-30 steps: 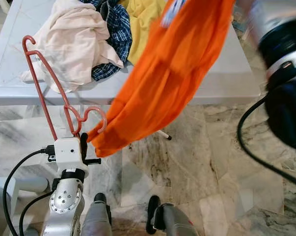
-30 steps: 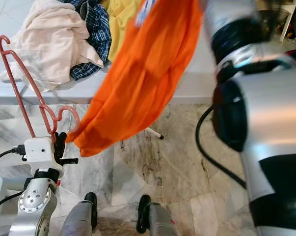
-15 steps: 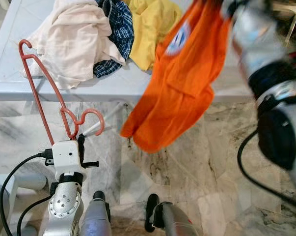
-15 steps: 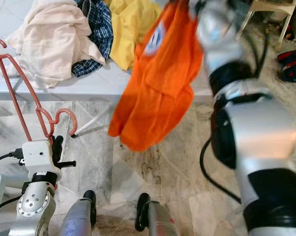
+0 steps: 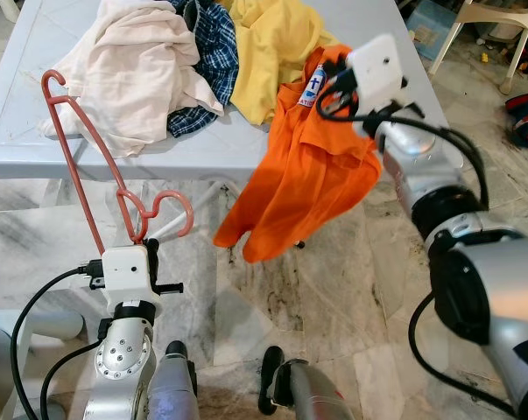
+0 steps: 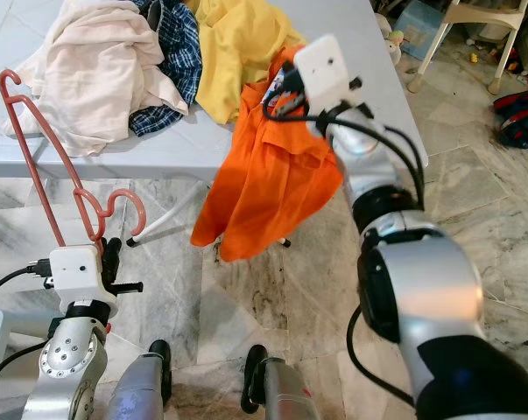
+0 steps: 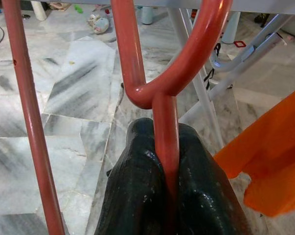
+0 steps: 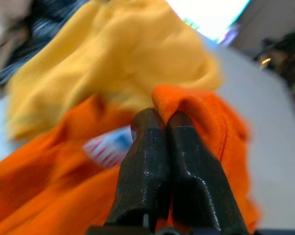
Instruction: Hang hanger
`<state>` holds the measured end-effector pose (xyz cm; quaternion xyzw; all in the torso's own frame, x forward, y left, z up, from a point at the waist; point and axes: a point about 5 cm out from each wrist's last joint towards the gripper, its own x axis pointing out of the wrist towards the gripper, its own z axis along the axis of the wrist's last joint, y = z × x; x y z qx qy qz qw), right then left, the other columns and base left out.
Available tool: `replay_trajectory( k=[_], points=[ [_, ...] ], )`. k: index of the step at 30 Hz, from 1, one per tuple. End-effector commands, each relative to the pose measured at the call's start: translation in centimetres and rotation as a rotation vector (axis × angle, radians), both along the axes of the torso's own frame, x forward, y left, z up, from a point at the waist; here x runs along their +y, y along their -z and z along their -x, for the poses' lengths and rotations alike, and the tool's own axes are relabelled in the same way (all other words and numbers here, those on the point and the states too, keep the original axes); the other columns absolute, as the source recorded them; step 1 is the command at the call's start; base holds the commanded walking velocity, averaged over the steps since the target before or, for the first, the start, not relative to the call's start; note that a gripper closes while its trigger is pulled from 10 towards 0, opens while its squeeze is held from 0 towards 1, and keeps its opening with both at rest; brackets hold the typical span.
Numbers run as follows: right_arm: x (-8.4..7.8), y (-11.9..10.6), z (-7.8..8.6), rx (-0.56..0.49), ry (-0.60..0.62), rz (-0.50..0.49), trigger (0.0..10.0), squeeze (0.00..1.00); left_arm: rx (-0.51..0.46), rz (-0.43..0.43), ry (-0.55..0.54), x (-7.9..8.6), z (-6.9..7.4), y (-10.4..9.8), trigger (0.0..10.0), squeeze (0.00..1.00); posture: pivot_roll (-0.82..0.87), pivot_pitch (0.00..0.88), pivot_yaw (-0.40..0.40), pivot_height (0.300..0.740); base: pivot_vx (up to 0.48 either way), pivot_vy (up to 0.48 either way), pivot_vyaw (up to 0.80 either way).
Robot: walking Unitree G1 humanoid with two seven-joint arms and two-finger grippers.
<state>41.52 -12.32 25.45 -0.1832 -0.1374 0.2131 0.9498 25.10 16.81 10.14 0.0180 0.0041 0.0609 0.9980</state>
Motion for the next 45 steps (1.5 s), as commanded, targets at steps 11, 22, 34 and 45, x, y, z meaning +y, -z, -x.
replay_trajectory(
  k=[11, 22, 34, 45],
  points=[
    [0.5, 4.3, 1.2, 0.099, -0.097, -0.08, 10.0, 1.0, 0.028, 0.005, 0.041, -0.4, -0.6, 0.7, 10.0, 0.0, 0.28, 0.296, -0.145, 0.74, 0.0, 0.0, 0.0],
    [1.2, 4.3, 1.2, 0.109, -0.11, -0.081, 10.0, 1.0, 0.031, 0.006, 0.042, -0.2, -0.7, 0.9, 10.0, 0.0, 0.29, 0.293, -0.145, 0.74, 0.0, 0.0, 0.0],
    [1.7, 4.5, 1.2, 0.117, -0.116, -0.068, 10.0, 0.0, 0.026, 0.009, 0.036, 0.0, -0.6, 0.8, 10.0, 0.0, 0.3, 0.295, -0.144, 0.74, 0.0, 0.0, 0.0],
    [1.8, 5.1, 1.4, 0.129, -0.108, -0.093, 10.0, 0.0, -0.006, 0.023, 0.073, 0.1, -0.8, 0.0, 10.0, 0.0, 0.29, 0.287, -0.136, 0.74, 0.0, 0.0, 0.0]
  ],
)
